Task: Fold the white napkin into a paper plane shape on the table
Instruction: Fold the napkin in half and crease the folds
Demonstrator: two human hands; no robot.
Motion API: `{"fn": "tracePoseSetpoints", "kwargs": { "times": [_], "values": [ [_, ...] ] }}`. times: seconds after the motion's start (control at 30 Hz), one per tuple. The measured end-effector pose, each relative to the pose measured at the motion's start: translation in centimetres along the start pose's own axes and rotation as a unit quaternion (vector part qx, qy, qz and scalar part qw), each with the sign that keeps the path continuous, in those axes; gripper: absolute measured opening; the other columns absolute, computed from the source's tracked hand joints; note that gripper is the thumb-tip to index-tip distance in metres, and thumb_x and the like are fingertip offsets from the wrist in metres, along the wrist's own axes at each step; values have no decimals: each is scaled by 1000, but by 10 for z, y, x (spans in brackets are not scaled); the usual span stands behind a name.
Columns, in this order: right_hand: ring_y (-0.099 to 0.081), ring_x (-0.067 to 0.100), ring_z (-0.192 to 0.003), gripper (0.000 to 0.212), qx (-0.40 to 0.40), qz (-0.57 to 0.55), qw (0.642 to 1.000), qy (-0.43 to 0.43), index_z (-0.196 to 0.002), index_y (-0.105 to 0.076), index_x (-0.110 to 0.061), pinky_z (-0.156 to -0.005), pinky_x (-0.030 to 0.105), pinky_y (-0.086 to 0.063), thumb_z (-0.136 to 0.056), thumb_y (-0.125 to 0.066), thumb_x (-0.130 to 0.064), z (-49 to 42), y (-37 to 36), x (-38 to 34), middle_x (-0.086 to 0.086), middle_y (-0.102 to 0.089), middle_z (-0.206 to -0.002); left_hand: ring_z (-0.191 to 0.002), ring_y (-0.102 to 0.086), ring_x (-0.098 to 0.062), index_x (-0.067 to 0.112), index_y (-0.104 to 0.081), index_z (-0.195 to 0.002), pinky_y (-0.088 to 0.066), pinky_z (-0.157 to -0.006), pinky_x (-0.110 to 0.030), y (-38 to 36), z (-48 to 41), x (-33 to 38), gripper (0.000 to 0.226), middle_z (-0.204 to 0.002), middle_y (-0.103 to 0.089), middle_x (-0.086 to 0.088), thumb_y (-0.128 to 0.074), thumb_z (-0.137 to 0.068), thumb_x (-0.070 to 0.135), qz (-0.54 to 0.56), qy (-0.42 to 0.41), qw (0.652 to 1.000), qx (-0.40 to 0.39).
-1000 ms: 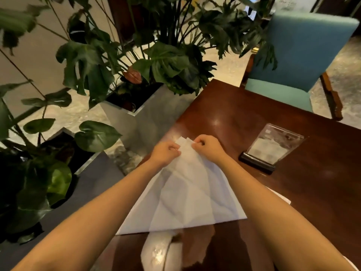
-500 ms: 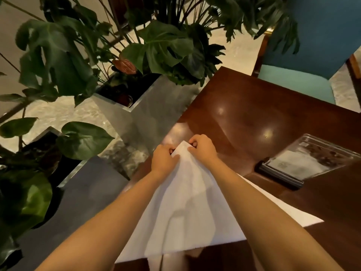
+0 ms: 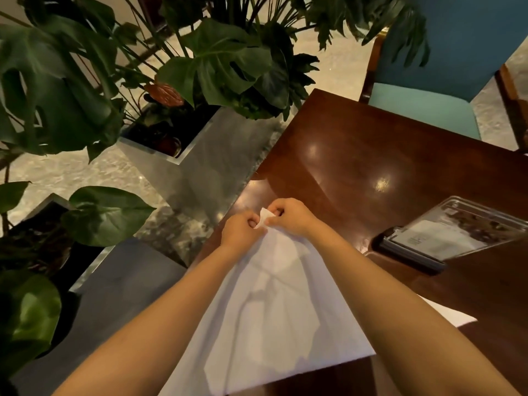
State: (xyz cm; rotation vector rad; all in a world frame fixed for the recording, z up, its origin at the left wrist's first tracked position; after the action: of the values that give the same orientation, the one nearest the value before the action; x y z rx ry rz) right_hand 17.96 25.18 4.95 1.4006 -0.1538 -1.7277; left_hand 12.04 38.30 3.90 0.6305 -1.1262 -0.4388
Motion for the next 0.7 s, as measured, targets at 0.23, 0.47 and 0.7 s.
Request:
{"fn": "tracePoseSetpoints", "kwargs": {
  "times": [0.23,0.47,0.7],
  "values": [
    [-35,13,-57,30,-7,-43,998,43,-63,-50,-5,-54,28,-31,-84,-64,-21,-1,3,5,2,-41,-62,-61,-47,-19,3,-64,-73,-39,-60,-33,7,0,-2,21,-63,-54,-6,-70,-79,22,47,-8,999,-19],
    [-31,19,-54,42,11,-56,998,40,-59,-41,-7,-58,34,-34,-88,-60,-31,0,4,4,0,-31,-54,-63,-43,-23,-6,-57,-77,-33,-60,-36,12,-1,-5,36,-66,-49,-13,-60,-87,29,43,-26,997,-62],
    [-39,15,-55,31,-15,30,999,14,-62,-51,-16,-55,31,-31,-86,-63,-33,18,9,12,-2,-44,-60,-66,-56,-21,17,-61,-81,-48,-64,-42,8,12,-8,12,-68,-62,-2,-57,-88,26,70,-74,995,17]
  ]
}}
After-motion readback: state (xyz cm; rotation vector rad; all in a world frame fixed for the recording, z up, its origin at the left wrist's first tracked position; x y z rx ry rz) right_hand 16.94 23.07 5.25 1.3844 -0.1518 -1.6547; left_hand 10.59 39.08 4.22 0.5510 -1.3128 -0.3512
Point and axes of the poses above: each hand's wrist, its own z-axis away from the middle knuckle, its own y-axis out of the back of the hand, x = y × z, the point moved 1 cm from there along -z, towards the middle knuckle
